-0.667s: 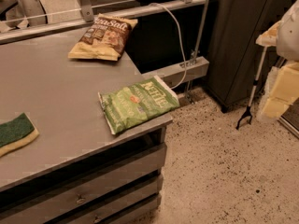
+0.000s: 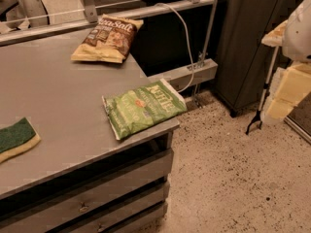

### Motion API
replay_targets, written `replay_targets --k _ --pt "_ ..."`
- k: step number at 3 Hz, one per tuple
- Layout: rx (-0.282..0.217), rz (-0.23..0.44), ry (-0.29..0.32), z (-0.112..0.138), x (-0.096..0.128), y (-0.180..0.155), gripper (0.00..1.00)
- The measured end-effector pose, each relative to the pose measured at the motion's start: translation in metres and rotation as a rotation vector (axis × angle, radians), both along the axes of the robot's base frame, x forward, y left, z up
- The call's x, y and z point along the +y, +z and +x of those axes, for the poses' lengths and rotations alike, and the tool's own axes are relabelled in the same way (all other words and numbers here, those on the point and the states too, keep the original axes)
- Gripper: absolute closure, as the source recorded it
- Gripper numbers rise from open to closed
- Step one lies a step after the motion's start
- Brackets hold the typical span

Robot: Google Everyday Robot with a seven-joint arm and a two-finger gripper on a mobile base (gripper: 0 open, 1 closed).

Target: Pick brown chip bag

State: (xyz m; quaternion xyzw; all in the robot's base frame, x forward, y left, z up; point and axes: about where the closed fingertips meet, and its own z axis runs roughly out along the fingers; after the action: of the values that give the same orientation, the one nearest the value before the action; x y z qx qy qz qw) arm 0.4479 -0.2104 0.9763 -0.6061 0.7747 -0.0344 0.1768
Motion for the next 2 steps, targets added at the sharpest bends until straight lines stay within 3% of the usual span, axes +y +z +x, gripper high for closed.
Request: replay_targets --k 1,2 --pt "-0.044 0.087 0.048 0.044 0.027 -0.012 0.0" --pt "-0.103 0.177 0.111 0.109 0.067 -0.024 0.0"
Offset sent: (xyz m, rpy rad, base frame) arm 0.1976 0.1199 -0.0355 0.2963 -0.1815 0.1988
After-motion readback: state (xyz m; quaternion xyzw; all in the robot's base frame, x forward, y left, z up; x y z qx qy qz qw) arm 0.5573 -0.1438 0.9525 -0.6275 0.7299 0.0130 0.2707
